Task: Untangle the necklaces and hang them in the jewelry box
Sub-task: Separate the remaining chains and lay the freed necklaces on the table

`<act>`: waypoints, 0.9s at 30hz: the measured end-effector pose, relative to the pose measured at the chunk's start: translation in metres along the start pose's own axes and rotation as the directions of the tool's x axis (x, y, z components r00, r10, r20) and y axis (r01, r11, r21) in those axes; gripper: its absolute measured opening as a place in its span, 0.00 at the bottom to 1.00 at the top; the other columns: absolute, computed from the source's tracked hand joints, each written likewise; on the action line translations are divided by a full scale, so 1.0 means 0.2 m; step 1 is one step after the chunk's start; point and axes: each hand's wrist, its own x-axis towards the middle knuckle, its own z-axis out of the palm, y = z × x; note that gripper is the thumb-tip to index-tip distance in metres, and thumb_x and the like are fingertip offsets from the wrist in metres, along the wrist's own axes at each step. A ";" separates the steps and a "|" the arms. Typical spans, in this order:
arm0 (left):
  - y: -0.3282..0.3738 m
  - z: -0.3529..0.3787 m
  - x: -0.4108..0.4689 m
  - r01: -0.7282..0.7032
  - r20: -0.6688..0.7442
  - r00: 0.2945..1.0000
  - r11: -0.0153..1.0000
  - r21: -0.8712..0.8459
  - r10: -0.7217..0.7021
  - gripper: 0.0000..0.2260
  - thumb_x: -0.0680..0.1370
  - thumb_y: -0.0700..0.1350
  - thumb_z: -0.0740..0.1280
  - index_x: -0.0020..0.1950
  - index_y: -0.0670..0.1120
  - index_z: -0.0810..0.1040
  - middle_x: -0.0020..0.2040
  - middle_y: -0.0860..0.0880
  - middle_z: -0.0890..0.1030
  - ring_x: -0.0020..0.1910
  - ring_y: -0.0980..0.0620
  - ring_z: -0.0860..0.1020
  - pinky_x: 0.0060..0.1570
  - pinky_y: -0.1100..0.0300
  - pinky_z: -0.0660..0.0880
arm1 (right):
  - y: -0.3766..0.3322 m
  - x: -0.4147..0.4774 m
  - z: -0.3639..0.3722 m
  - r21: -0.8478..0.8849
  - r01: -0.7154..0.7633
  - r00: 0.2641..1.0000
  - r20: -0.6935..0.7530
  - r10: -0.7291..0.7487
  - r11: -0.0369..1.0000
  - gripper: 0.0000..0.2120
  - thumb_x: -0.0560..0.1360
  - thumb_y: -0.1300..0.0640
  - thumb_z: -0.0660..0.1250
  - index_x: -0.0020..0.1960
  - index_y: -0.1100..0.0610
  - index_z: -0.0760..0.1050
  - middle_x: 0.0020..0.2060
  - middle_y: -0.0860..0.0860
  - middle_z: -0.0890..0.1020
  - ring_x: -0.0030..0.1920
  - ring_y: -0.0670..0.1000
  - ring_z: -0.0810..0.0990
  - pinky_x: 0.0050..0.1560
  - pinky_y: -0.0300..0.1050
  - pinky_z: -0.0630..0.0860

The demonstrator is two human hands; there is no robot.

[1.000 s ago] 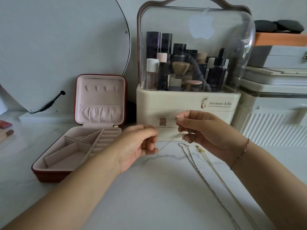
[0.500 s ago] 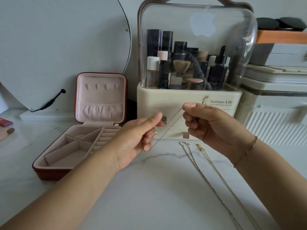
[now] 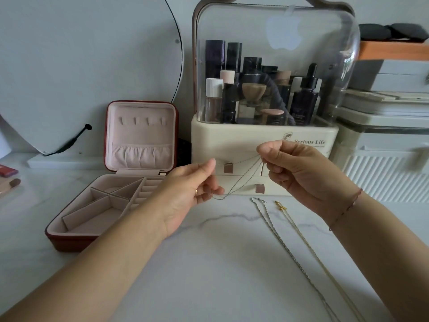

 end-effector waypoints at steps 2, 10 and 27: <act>0.01 -0.01 0.01 -0.011 -0.020 1.000 1.000 0.008 0.012 0.12 0.76 0.53 0.63 0.38 0.47 0.72 0.27 0.50 0.68 0.33 0.52 0.80 0.50 0.55 0.73 | 0.00 0.00 0.00 -0.019 -0.010 0.999 0.039 0.011 1.000 0.03 0.66 0.60 0.70 0.40 0.59 0.78 0.32 0.50 0.74 0.29 0.43 0.67 0.28 0.32 0.66; 0.07 -0.03 0.02 -0.062 -0.065 0.997 0.956 -0.288 0.045 0.15 0.69 0.57 0.66 0.28 0.50 0.67 0.28 0.50 0.71 0.29 0.53 0.72 0.42 0.59 0.76 | 0.00 -0.02 0.00 -0.221 -0.094 0.989 0.093 0.117 0.971 0.07 0.69 0.67 0.70 0.48 0.62 0.80 0.33 0.49 0.77 0.31 0.44 0.69 0.33 0.33 0.71; -0.01 0.01 -0.01 -0.049 -0.015 0.998 0.961 0.272 0.055 0.09 0.76 0.46 0.68 0.37 0.46 0.79 0.34 0.50 0.77 0.35 0.53 0.74 0.42 0.59 0.72 | 0.01 -0.02 0.02 0.034 -0.170 0.943 0.297 0.153 0.985 0.10 0.70 0.66 0.63 0.50 0.63 0.78 0.37 0.53 0.79 0.34 0.45 0.73 0.34 0.34 0.71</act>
